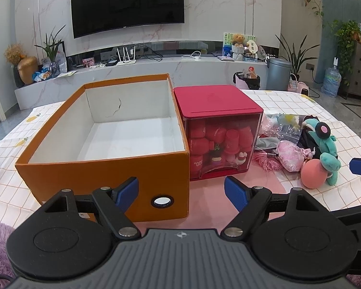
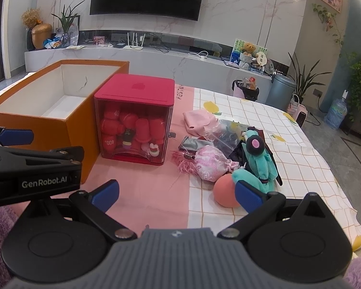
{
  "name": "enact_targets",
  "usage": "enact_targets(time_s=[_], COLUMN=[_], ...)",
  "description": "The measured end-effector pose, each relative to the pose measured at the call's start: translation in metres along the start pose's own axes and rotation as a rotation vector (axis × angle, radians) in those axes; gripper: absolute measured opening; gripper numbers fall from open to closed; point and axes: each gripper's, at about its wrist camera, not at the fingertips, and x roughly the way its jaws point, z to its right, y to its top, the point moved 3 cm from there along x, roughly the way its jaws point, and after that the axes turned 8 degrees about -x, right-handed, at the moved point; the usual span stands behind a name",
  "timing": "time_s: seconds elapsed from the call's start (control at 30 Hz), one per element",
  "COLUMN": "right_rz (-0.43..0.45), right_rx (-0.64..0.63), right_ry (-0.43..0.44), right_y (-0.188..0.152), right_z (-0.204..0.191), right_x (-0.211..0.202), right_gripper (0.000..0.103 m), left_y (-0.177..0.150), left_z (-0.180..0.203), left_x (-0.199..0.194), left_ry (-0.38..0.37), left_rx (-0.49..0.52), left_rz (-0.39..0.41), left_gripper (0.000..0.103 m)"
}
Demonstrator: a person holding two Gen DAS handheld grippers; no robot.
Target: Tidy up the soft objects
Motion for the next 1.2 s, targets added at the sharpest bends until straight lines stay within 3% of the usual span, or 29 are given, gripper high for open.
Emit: enact_targets(time_s=[0.7,0.87,1.2], right_rz=[-0.007,-0.003,-0.091], right_rx=[-0.007,0.02,0.121], right_ry=[-0.002,-0.003,-0.043], right_y=[-0.001,0.0,0.003], right_z=[-0.001,0.003,0.037], right_x=[0.001,-0.001,0.004], right_gripper=[0.1,0.1,0.1], left_y=[0.0,0.002,0.016], left_z=[0.002,-0.002,0.005], left_x=[0.0,0.002,-0.003], left_ry=[0.005,-0.024,-0.1], left_rx=[0.006,-0.028,-0.03], left_rz=[-0.015,-0.054,-0.032], left_gripper=[0.095,0.094,0.094])
